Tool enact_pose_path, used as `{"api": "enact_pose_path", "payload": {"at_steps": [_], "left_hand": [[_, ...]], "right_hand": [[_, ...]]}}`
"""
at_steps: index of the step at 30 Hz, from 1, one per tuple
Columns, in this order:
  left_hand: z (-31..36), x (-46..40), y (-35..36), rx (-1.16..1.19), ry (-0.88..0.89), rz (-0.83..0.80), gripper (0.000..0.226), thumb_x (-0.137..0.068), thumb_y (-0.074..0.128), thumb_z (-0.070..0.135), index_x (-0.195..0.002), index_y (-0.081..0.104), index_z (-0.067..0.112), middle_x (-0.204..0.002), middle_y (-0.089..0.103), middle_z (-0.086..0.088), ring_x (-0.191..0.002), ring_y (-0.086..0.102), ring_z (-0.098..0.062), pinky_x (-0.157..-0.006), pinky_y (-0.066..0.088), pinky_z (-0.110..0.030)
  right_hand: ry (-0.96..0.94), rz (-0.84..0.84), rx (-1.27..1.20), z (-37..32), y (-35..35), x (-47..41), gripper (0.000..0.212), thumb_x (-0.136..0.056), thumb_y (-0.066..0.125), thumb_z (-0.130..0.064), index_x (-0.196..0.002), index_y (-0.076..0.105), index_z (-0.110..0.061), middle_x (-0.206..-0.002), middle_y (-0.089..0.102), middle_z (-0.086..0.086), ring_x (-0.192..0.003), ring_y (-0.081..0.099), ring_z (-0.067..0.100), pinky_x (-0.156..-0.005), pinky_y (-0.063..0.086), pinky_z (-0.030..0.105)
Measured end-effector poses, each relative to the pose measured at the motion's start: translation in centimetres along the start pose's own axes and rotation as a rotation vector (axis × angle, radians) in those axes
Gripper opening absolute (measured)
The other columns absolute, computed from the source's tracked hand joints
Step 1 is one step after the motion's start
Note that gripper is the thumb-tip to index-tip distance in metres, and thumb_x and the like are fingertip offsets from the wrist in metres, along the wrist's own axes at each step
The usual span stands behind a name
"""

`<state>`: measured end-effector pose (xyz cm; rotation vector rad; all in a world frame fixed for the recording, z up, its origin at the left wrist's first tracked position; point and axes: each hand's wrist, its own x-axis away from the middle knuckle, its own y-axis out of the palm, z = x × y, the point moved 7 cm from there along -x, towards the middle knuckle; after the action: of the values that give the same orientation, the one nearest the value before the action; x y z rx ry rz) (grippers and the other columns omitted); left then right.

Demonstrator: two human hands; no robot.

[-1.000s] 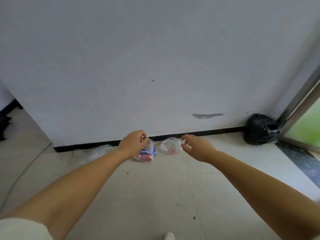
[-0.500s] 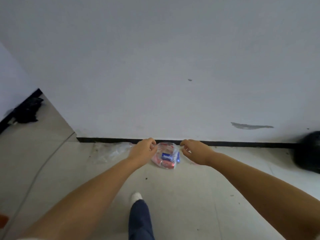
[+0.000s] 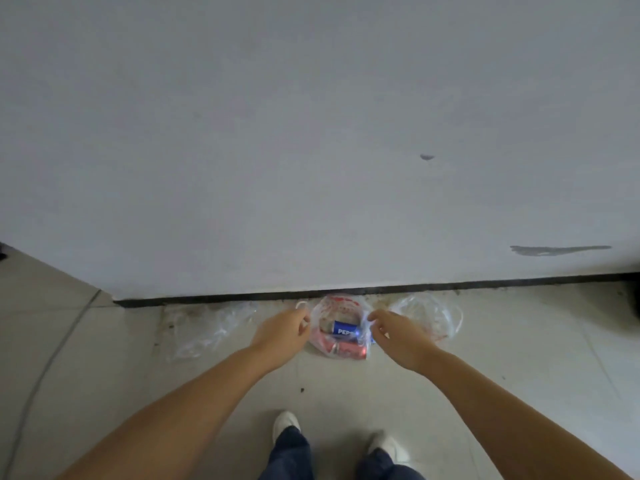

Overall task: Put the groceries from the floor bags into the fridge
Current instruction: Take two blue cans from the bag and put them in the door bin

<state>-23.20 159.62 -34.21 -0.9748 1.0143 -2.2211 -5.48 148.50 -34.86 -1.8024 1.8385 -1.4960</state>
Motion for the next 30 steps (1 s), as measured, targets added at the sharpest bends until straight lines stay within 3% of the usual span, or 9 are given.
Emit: {"api": "enact_pose_path", "payload": {"at_steps": [4, 10, 14, 17, 19, 21, 24, 27, 30], "left_hand": [[-3.8, -9.4, 10.7, -0.090, 0.059, -0.118, 0.022, -0.096, 0.042, 0.028, -0.105, 0.056, 0.013, -0.106, 0.060, -0.005, -0.094, 0.058, -0.023, -0.075, 0.043, -0.030], [-12.7, -22.3, 30.1, -0.170, 0.205, -0.183, 0.029, -0.098, 0.040, 0.022, -0.121, 0.055, 0.011, -0.123, 0.056, -0.005, -0.110, 0.054, -0.020, -0.093, 0.042, -0.027], [-18.8, -29.3, 40.7, -0.426, 0.382, -0.220, 0.042, -0.094, 0.047, 0.030, -0.134, 0.046, 0.017, -0.135, 0.047, -0.007, -0.124, 0.045, -0.026, -0.108, 0.036, -0.038], [-20.4, -34.9, 44.8, -0.795, 0.670, -0.247, 0.066, -0.089, 0.053, 0.043, -0.143, 0.032, 0.013, -0.148, 0.034, -0.011, -0.135, 0.033, -0.029, -0.114, 0.024, -0.040], [-21.5, -38.1, 46.0, -0.859, 0.672, -0.294, 0.068, -0.084, 0.057, 0.053, -0.135, 0.040, 0.011, -0.138, 0.045, -0.010, -0.124, 0.046, -0.028, -0.106, 0.037, -0.040], [-22.6, -38.4, 47.0, -0.825, 0.667, -0.389, 0.055, -0.087, 0.056, 0.047, -0.128, 0.045, 0.012, -0.129, 0.053, -0.008, -0.113, 0.054, -0.028, -0.096, 0.045, -0.038], [-23.5, -33.7, 47.7, -0.770, 0.843, -0.370, 0.034, -0.088, 0.057, 0.018, -0.122, 0.054, 0.015, -0.124, 0.061, -0.006, -0.112, 0.060, -0.024, -0.098, 0.047, -0.038], [-25.1, -30.3, 48.3, -0.647, 0.945, -0.237, 0.033, -0.072, 0.074, 0.014, -0.104, 0.066, 0.021, -0.100, 0.071, 0.001, -0.090, 0.069, -0.015, -0.082, 0.056, -0.029], [-27.6, -29.3, 50.2, -0.570, 0.931, -0.183, 0.036, -0.071, 0.063, 0.007, -0.103, 0.070, 0.021, -0.088, 0.070, 0.005, -0.075, 0.066, -0.009, -0.067, 0.053, -0.019]], "right_hand": [[0.020, -0.015, -0.020, 5.9, 6.0, -11.1, 0.030, -0.099, 0.036, -0.022, -0.121, 0.055, -0.014, -0.111, 0.063, 0.008, -0.094, 0.062, 0.025, -0.081, 0.048, 0.031], [-0.081, -0.131, 0.254, 17.4, 21.8, -27.2, 0.031, -0.097, 0.041, -0.018, -0.120, 0.059, -0.010, -0.125, 0.057, 0.011, -0.111, 0.054, 0.028, -0.094, 0.046, 0.037], [-0.305, -0.305, 0.558, 23.1, 33.1, -34.8, 0.051, -0.094, 0.048, -0.037, -0.140, 0.038, -0.017, -0.142, 0.041, 0.006, -0.131, 0.038, 0.026, -0.106, 0.036, 0.043], [-0.462, -0.286, 0.798, 25.4, 36.4, -40.1, 0.069, -0.090, 0.049, -0.050, -0.146, 0.025, -0.017, -0.142, 0.042, 0.009, -0.128, 0.041, 0.028, -0.107, 0.033, 0.042], [-0.424, -0.320, 0.837, 26.7, 36.4, -42.5, 0.064, -0.089, 0.054, -0.046, -0.140, 0.031, -0.015, -0.127, 0.054, 0.011, -0.112, 0.054, 0.029, -0.093, 0.045, 0.037], [-0.397, -0.384, 0.805, 28.0, 36.8, -42.2, 0.045, -0.092, 0.052, -0.040, -0.129, 0.042, -0.017, -0.114, 0.061, 0.009, -0.099, 0.060, 0.028, -0.080, 0.046, 0.032], [-0.428, -0.492, 0.799, 29.0, 37.9, -37.9, 0.031, -0.098, 0.041, -0.027, -0.127, 0.048, -0.022, -0.116, 0.061, 0.006, -0.102, 0.059, 0.024, -0.082, 0.045, 0.028], [-0.427, -0.557, 0.828, 30.5, 38.8, -35.3, 0.040, -0.095, 0.036, -0.011, -0.133, 0.046, -0.021, -0.121, 0.059, 0.009, -0.107, 0.058, 0.026, -0.085, 0.043, 0.029], [-0.360, -0.653, 0.950, 35.8, 40.1, -36.5, 0.037, -0.096, 0.036, -0.013, -0.131, 0.047, -0.019, -0.122, 0.058, 0.009, -0.110, 0.057, 0.026, -0.092, 0.043, 0.033]]}}
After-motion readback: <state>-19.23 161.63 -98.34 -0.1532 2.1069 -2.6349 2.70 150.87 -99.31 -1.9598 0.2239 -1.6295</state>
